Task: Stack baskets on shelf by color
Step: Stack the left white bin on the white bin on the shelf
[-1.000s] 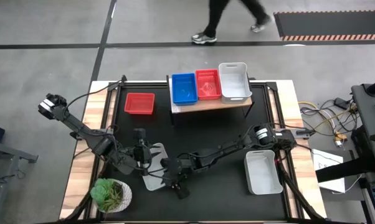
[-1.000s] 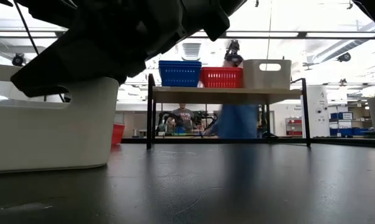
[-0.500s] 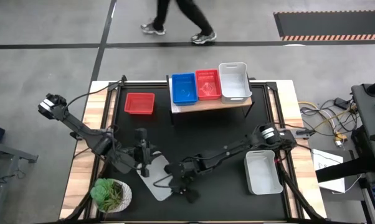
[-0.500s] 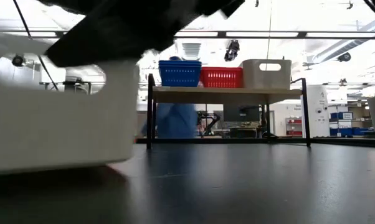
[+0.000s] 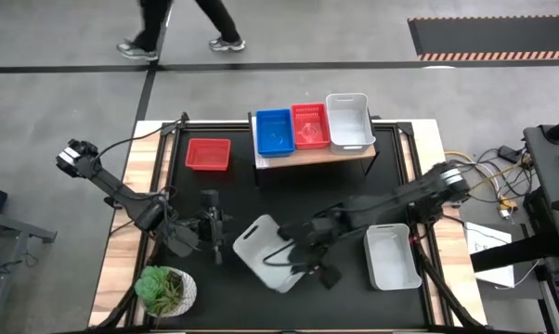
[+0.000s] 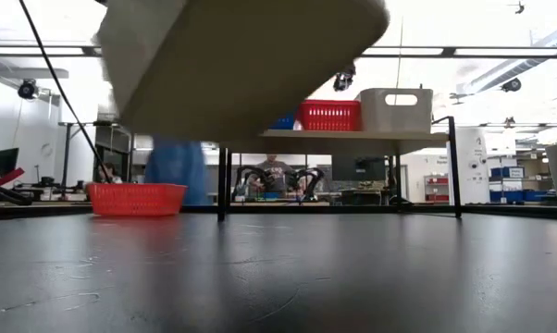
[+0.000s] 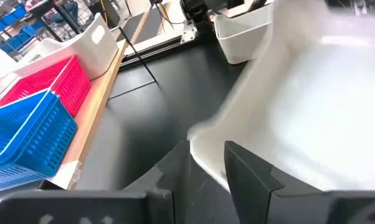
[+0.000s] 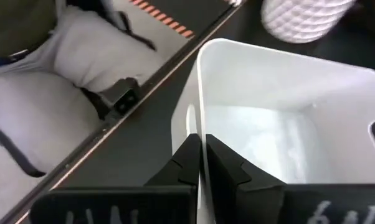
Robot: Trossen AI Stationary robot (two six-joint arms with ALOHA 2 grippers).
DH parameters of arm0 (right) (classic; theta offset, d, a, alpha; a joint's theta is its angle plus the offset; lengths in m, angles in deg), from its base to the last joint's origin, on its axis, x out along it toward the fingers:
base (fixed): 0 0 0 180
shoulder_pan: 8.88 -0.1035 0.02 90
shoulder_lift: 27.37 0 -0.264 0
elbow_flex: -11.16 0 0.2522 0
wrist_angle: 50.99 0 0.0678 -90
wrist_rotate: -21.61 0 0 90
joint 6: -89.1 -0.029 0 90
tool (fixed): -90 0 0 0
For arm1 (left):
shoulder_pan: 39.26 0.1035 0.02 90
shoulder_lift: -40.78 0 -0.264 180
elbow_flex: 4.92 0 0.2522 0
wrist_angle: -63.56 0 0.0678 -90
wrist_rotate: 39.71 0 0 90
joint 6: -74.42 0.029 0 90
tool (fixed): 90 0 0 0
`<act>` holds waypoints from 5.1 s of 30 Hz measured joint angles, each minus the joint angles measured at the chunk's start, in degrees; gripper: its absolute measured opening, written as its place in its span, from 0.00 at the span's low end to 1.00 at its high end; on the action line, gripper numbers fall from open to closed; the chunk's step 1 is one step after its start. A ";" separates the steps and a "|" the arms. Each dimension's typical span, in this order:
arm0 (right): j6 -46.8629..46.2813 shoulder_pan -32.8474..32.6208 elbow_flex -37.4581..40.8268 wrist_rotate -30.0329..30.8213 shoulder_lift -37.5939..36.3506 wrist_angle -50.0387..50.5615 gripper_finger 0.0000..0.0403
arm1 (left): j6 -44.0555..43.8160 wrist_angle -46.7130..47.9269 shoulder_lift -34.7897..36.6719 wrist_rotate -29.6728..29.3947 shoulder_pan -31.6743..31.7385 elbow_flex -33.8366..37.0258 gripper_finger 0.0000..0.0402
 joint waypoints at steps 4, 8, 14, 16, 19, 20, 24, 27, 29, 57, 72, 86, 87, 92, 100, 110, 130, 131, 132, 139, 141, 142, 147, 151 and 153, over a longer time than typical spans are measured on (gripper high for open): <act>-1.36 0.06 1.53 5.54 -7.37 2.80 0.02 | -0.09 -0.07 -0.04 -0.01 0.00 0.00 0.21; -1.79 0.17 3.37 11.55 -15.17 4.37 0.02 | -0.15 -0.44 -0.22 -0.01 -0.02 0.11 0.21; -1.24 0.98 4.52 22.55 -24.04 8.08 0.02 | -0.13 -1.53 -0.24 0.00 -0.04 0.15 0.21; 0.12 1.06 4.52 26.81 -26.35 8.91 0.02 | -0.13 -1.51 -0.26 0.00 -0.04 0.17 0.21; 2.05 2.35 4.52 30.18 -29.59 10.72 0.02 | 0.15 -1.52 -0.26 0.00 -0.04 0.17 0.21; 2.52 3.24 4.52 30.87 -30.59 11.51 0.02 | 0.28 -1.52 -0.26 0.00 -0.04 0.17 0.21; 4.08 8.37 4.87 31.68 -33.56 13.93 0.02 | 0.31 -1.51 -0.26 0.00 -0.03 0.17 0.21; 5.74 13.64 4.94 31.44 -35.19 15.22 0.02 | 0.31 -1.51 -0.26 0.00 -0.04 0.17 0.21; 6.95 17.37 4.95 30.73 -36.22 16.21 0.02 | 0.31 -1.51 -0.26 0.00 -0.04 0.17 0.21; 22.72 60.60 12.78 -2.03 -35.09 17.60 0.02 | 2.93 -1.51 -0.28 -0.01 -0.04 0.64 0.21; 22.60 60.76 12.78 0.07 -33.81 19.57 0.02 | 3.41 -1.66 -0.24 -0.04 -0.02 0.39 0.21; 22.07 60.76 12.80 -0.54 -33.83 23.57 0.02 | 3.34 -1.58 -0.20 -0.07 -0.04 0.39 0.21; 22.07 60.76 12.80 -0.54 -33.83 23.78 0.02 | 3.36 -1.60 -0.20 -0.07 -0.02 0.39 0.21; 22.66 60.73 12.80 -0.56 -33.83 24.77 0.02 | 3.34 -1.74 -0.17 -0.07 -0.03 0.42 0.21; 23.67 60.73 12.83 -1.02 -33.83 24.97 0.02 | 3.34 -1.71 -0.17 -0.09 -0.02 0.45 0.21; 26.31 60.73 12.83 -1.64 -33.83 24.05 0.02 | 3.34 -1.57 -0.15 -0.09 -0.04 0.50 0.21; 26.41 60.73 12.83 -3.99 -33.85 23.71 0.02 | 3.39 -1.59 -0.15 -0.09 -0.03 0.68 0.21; 26.55 60.73 12.83 -3.99 -33.87 23.70 0.02 | 3.39 -1.49 -0.15 -0.09 -0.04 0.68 0.21; 26.58 60.73 12.83 -3.99 -33.90 23.64 0.02 | 3.39 -1.49 -0.15 -0.09 -0.03 0.65 0.21; 25.71 60.73 12.62 -0.47 -33.96 20.27 0.02 | 3.69 -1.52 -0.15 -0.09 -0.03 0.68 0.21; 25.57 60.73 11.27 0.88 -33.74 20.38 0.02 | 4.37 -1.54 -0.15 -0.09 -0.04 0.68 0.21; 25.57 60.76 10.43 1.00 -33.74 20.32 0.02 | 4.37 -1.55 -0.15 -0.09 -0.02 0.65 0.21; 25.26 60.73 6.95 0.21 -33.74 21.39 0.02 | 4.42 -1.76 -0.15 -0.13 -0.04 0.71 0.21; 25.02 60.76 7.14 -0.96 -33.72 23.42 0.02 | 4.87 -1.68 -0.15 -0.17 -0.02 0.67 0.21; 24.83 60.74 7.78 -1.08 -33.63 24.38 0.02 | 4.90 -1.68 -0.15 -0.17 -0.02 0.63 0.21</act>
